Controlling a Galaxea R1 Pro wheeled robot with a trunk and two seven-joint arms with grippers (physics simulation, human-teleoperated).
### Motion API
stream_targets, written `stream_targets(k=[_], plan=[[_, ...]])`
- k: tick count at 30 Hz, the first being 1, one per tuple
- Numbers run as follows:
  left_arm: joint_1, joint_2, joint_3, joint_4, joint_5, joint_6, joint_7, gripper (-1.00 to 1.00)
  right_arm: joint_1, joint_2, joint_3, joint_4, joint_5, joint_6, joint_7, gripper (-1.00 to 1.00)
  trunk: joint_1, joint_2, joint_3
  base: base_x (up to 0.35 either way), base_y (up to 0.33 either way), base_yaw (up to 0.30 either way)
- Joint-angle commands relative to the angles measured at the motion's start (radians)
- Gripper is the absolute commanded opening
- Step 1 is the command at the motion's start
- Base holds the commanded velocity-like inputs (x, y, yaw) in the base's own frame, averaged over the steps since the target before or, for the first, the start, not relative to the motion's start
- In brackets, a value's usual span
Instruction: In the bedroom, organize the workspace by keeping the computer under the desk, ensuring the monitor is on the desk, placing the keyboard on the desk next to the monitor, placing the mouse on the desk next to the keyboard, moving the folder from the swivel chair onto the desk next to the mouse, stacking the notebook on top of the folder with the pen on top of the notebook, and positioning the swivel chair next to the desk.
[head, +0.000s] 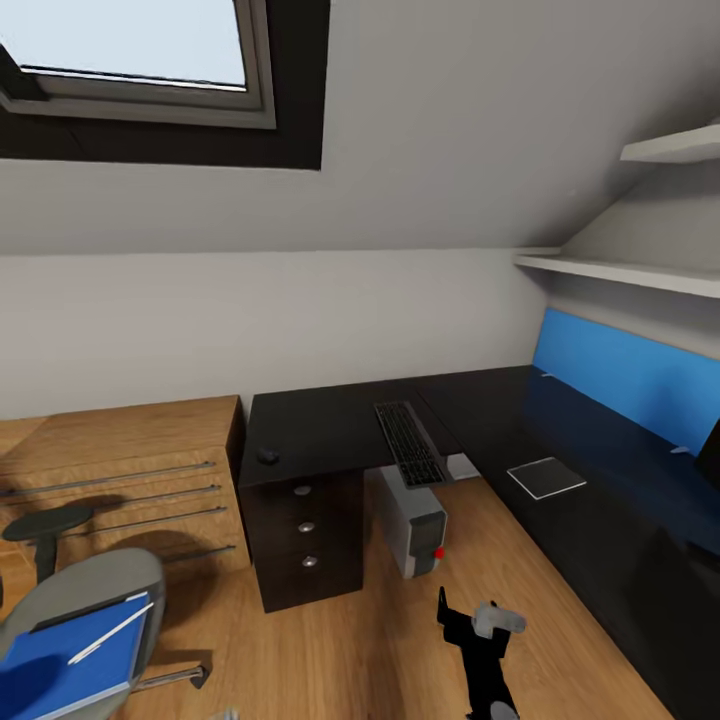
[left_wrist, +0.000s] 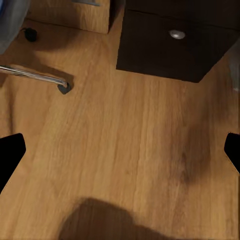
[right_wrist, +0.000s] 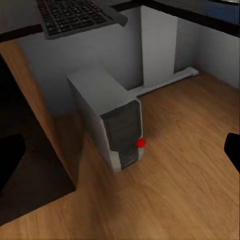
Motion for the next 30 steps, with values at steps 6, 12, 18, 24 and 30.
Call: stream_targets(k=[6,12,18,24,30], plan=[[-0.144,-0.003,0.078,-0.033,0.019,0.241,0.006,1.00,-0.001,-0.044,-0.034,-0.332,-0.019,0.350,-0.042,1.00,-0.023,0.041,0.018,0.000,0.000,0.000],[-0.268,-0.052,0.144,-0.047,0.067,0.387,0.002,1.00,-0.003,-0.047,-0.111,-0.771,-0.022,0.854,-0.121,1.00,-0.046,0.083,0.037,0.000,0.000,0.000],[-0.304,-0.069,0.202,-0.049,0.072,0.419,0.002,1.00,-0.101,-0.050,-0.245,-0.896,-0.025,1.030,-0.174,1.00,-0.069,0.125,0.055,0.000,0.000,0.000],[-0.306,-0.066,0.213,-0.053,0.072,0.419,0.000,1.00,-0.146,-0.061,-0.393,-0.881,-0.035,1.087,-0.170,1.00,-0.073,0.132,0.059,0.000,0.000,0.000],[-0.307,-0.066,0.215,-0.049,0.073,0.415,0.001,1.00,-0.151,-0.068,-0.427,-0.846,-0.047,1.105,-0.170,1.00,-0.073,0.132,0.059,0.049,0.000,0.000]])
